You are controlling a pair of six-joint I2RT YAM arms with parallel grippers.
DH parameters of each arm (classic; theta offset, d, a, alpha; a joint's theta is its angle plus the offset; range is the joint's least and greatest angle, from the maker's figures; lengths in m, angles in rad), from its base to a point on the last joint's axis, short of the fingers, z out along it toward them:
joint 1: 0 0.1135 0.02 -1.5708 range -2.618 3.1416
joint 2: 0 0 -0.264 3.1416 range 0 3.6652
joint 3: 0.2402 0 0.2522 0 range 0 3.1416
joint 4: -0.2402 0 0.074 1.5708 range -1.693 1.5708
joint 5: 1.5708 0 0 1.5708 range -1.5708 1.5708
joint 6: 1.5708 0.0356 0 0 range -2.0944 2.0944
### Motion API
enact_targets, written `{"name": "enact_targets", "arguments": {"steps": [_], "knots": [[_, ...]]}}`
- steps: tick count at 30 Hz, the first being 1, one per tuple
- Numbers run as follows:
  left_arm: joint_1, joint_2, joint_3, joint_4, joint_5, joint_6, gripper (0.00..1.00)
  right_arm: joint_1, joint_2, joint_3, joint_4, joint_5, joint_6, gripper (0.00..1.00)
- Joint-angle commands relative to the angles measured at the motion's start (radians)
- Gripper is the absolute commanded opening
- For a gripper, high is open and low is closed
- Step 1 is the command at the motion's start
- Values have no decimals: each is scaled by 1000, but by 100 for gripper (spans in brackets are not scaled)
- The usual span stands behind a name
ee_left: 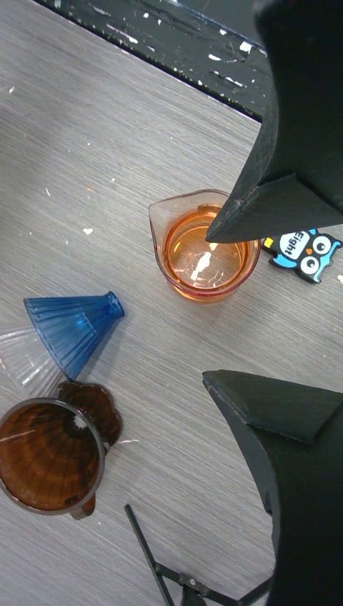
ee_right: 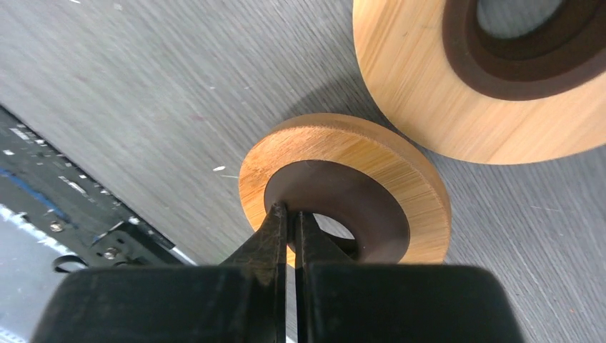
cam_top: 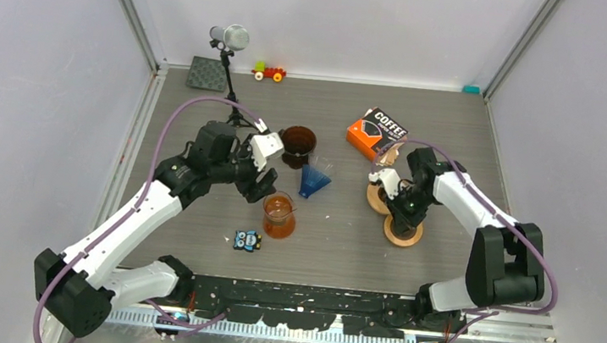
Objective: Place the coffee filter in the dripper
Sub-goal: Pick up the dripper holder from the center of the board.
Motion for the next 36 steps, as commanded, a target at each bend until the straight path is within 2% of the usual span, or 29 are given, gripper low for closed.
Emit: {"name": "enact_targets", "arguments": {"steps": [1,6,11,15,21,25,29,31,36], "knots": [[-4,-36,28,32,81,5,67,4,-105,119,-119,-142,-3,1],[-4,-39,21,92,226,-94,67,40,-188,248,-155,-282,62,0],[-19,92,103,199,347,-328,67,173,-246,353,48,-313,264,1],[-40,172,194,242,318,-482,67,237,-235,401,172,-315,388,1],[-87,251,215,358,285,-618,68,280,-219,382,362,-306,505,0],[-95,298,205,436,269,-729,65,312,-213,383,400,-286,534,1],[-98,338,214,474,295,-778,62,326,-222,360,427,-282,548,0],[-98,351,215,494,304,-796,60,330,-227,350,434,-281,548,1],[-100,368,216,514,314,-806,44,335,-234,338,438,-281,548,0]]}}
